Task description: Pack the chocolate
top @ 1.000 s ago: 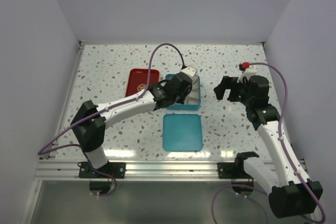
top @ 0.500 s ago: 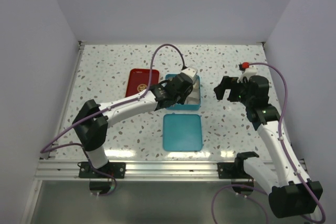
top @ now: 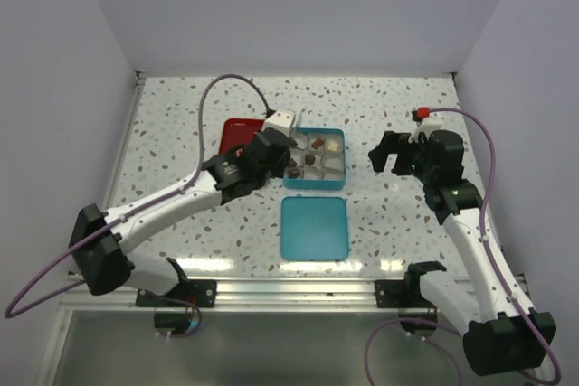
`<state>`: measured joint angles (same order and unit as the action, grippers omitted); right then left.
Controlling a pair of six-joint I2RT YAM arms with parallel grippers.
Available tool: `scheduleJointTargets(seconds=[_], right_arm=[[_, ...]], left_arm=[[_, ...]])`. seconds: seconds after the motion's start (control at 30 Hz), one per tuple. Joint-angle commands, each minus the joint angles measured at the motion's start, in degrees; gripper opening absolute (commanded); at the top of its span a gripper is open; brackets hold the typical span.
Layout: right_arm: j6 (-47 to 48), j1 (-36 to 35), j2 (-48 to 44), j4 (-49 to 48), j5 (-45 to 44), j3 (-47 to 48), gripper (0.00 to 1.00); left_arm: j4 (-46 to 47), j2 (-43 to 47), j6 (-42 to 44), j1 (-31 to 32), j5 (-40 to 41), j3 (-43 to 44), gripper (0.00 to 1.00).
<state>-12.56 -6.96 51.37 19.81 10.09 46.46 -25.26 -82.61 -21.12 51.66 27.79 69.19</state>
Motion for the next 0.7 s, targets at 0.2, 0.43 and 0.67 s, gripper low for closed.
scheduleJointTargets(seconds=[0.2,0.43,0.67], right_arm=[[0.3,0.1,-0.3,-1.0,1.1,0.2,0.99],[0.2,0.1,-0.4,-1.0,1.3,0.2,0.99],[0.1,0.0,-0.6,-1.0,1.5,0.2,0.99]], left_arm=[[-8.9,13.9,-11.3,-3.8,3.8,-15.9,0.37],[-13.2,18.4,-14.6,-3.8,5.5,-19.4,0.37],[-13.5,18.8,-14.9,-3.8,6.2,-20.1,0.37]])
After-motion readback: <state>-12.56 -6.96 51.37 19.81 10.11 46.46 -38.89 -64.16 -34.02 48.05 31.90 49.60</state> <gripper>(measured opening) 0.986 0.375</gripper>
